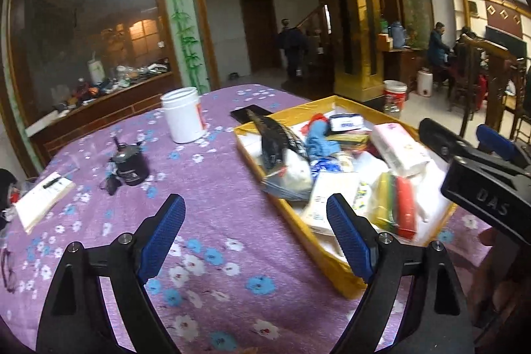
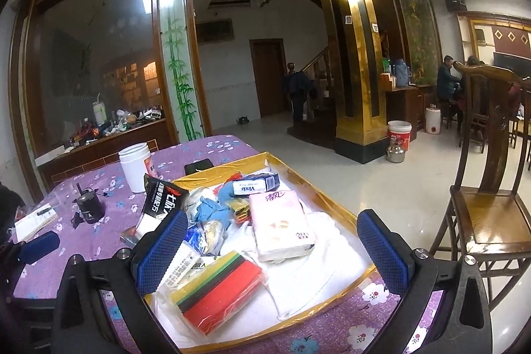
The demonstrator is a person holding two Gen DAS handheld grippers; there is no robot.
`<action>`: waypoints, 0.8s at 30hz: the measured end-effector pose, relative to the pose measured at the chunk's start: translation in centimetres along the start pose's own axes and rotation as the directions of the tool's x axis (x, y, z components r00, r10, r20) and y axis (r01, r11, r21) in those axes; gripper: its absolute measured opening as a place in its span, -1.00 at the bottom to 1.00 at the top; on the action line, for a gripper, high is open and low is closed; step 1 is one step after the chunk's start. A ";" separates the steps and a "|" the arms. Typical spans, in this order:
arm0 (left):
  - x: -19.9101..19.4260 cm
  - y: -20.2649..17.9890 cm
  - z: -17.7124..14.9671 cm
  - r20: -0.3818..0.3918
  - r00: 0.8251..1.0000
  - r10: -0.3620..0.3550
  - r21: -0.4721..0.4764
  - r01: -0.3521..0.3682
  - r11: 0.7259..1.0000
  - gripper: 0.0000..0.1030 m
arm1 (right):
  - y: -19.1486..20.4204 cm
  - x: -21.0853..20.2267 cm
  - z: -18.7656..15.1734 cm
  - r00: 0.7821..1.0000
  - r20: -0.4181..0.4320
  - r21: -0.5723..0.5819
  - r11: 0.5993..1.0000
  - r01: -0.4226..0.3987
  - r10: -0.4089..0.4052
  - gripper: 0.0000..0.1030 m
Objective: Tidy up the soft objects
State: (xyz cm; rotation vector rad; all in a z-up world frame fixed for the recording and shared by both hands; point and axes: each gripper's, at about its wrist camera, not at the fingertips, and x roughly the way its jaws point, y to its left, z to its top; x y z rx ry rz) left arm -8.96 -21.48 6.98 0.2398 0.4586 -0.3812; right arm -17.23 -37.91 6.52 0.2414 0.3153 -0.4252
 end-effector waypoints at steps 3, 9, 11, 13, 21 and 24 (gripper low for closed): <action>0.3 0.3 -0.2 -0.018 1.000 0.011 -0.009 -0.011 1.000 0.70 | 0.1 -0.1 0.0 1.000 0.003 -0.008 1.000 -0.001 0.001 1.00; 0.2 0.5 -0.4 -0.027 0.999 0.032 -0.002 -0.032 0.999 0.70 | 0.1 -0.3 -0.1 1.000 0.010 -0.010 1.000 0.005 -0.005 1.00; 0.1 0.3 -0.4 -0.024 0.999 0.038 0.004 -0.038 0.999 0.70 | 0.1 -0.4 -0.1 1.000 0.016 -0.007 1.000 0.003 -0.002 1.00; 0.2 0.3 -0.4 -0.022 0.999 0.041 0.013 -0.040 0.999 0.70 | 0.0 -0.6 0.0 1.000 0.022 -0.005 1.000 -0.001 0.001 1.00; 0.2 0.1 -0.4 -0.029 0.999 0.043 0.024 -0.042 0.999 0.70 | 0.0 -0.7 0.0 1.000 0.022 -0.006 1.000 -0.001 0.001 1.00; 0.2 -0.1 -0.4 -0.030 0.998 0.046 0.034 -0.045 0.998 0.70 | 0.0 -0.7 0.1 1.000 0.025 -0.001 1.000 -0.005 0.005 1.00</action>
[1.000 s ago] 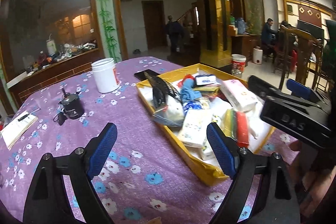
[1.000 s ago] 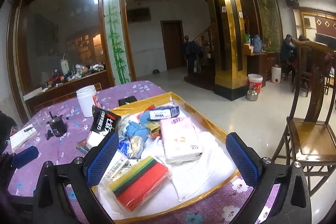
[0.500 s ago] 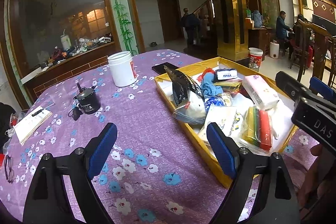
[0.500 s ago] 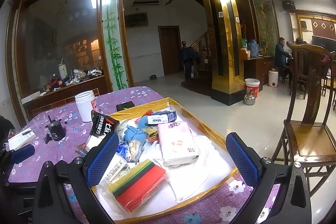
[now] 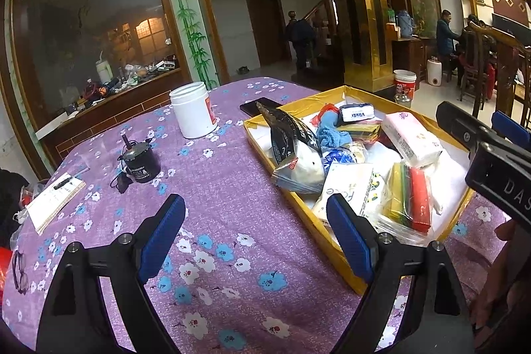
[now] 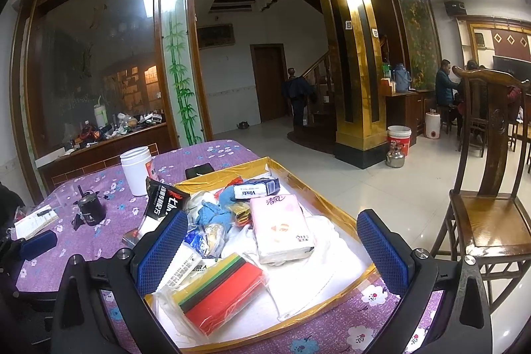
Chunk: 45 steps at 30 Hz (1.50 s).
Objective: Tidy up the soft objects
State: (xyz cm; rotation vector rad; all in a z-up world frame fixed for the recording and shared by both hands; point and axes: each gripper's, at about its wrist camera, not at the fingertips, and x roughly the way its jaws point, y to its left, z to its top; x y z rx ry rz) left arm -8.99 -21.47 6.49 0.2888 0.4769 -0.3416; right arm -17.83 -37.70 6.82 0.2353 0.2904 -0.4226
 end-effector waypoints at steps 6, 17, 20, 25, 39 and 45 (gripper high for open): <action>-0.1 -0.3 -0.1 0.003 1.000 0.007 0.018 -0.007 1.000 0.70 | -0.1 0.1 0.0 1.000 -0.001 0.008 1.000 -0.003 0.003 1.00; -0.3 -0.4 -0.2 0.011 1.000 0.021 0.031 -0.021 0.999 0.70 | -0.1 0.1 0.0 1.000 0.001 0.006 1.000 0.001 -0.001 1.00; -0.3 -0.6 -0.2 0.012 1.000 0.028 0.038 -0.028 0.999 0.70 | -0.1 0.1 0.1 1.000 0.003 0.007 1.000 0.000 0.000 1.00; -0.3 -0.6 -0.2 0.011 0.999 0.036 0.041 -0.036 0.999 0.70 | -0.1 0.1 0.1 1.000 0.002 0.007 1.000 -0.001 0.001 1.00; -0.2 -0.6 -0.2 0.008 0.999 0.037 0.043 -0.037 0.998 0.70 | -0.1 0.1 0.0 1.000 0.002 0.006 1.000 0.001 -0.001 1.00; -0.2 -0.5 -0.1 0.004 0.999 0.041 0.044 -0.041 0.998 0.70 | 0.0 0.1 0.0 1.000 0.002 0.007 1.000 0.001 -0.001 1.00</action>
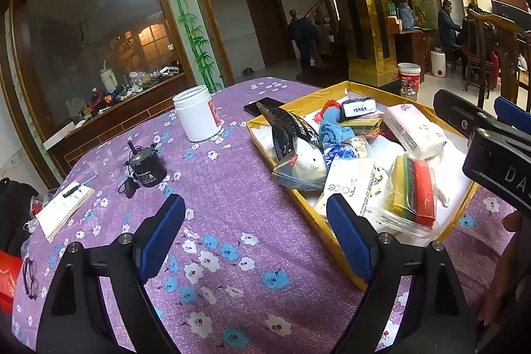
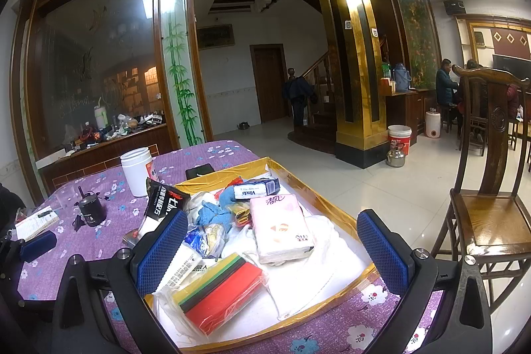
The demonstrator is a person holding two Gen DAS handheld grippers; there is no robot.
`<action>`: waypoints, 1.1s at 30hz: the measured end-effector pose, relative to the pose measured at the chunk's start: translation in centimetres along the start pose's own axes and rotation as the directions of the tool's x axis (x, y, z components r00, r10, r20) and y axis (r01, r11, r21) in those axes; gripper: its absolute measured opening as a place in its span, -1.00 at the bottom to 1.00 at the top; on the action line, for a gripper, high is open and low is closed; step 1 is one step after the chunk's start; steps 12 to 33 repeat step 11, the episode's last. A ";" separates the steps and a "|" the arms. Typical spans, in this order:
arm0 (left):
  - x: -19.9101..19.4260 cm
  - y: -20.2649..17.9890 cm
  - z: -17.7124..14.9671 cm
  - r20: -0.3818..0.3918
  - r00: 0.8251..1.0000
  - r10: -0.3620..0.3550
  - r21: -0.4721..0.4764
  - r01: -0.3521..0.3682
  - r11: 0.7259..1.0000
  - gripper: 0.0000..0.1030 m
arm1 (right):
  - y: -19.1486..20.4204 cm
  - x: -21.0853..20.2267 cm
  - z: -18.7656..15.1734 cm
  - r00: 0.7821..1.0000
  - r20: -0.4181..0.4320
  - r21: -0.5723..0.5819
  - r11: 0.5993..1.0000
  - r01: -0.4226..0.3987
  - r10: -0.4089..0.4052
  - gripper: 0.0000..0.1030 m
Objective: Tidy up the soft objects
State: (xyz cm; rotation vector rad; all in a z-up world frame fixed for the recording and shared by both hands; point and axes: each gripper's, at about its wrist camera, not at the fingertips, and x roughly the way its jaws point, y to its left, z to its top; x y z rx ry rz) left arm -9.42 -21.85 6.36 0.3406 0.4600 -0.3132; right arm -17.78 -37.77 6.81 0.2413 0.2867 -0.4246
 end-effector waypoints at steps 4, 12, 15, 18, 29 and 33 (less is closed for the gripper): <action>0.1 0.0 0.0 0.000 1.000 0.003 0.007 -0.003 1.000 0.70 | 0.0 0.0 0.0 1.000 0.000 0.000 1.000 0.000 0.000 1.00; 0.1 -0.1 -0.4 -0.006 1.000 0.006 0.011 -0.006 1.000 0.70 | 0.0 0.0 0.0 1.000 0.000 0.000 1.000 0.000 0.000 1.00; 0.1 -0.1 -0.4 -0.006 1.000 0.006 0.011 -0.006 1.000 0.70 | 0.0 0.0 0.0 1.000 0.000 0.000 1.000 0.000 0.000 1.00; 0.1 -0.1 -0.4 -0.006 1.000 0.006 0.011 -0.006 1.000 0.70 | 0.0 0.0 0.0 1.000 0.000 0.000 1.000 0.000 0.000 1.00; 0.1 -0.1 -0.4 -0.006 1.000 0.006 0.011 -0.006 1.000 0.70 | 0.0 0.0 0.0 1.000 0.000 0.000 1.000 0.000 0.000 1.00; 0.1 -0.1 -0.4 -0.006 1.000 0.006 0.011 -0.006 1.000 0.70 | 0.0 0.0 0.0 1.000 0.000 0.000 1.000 0.000 0.000 1.00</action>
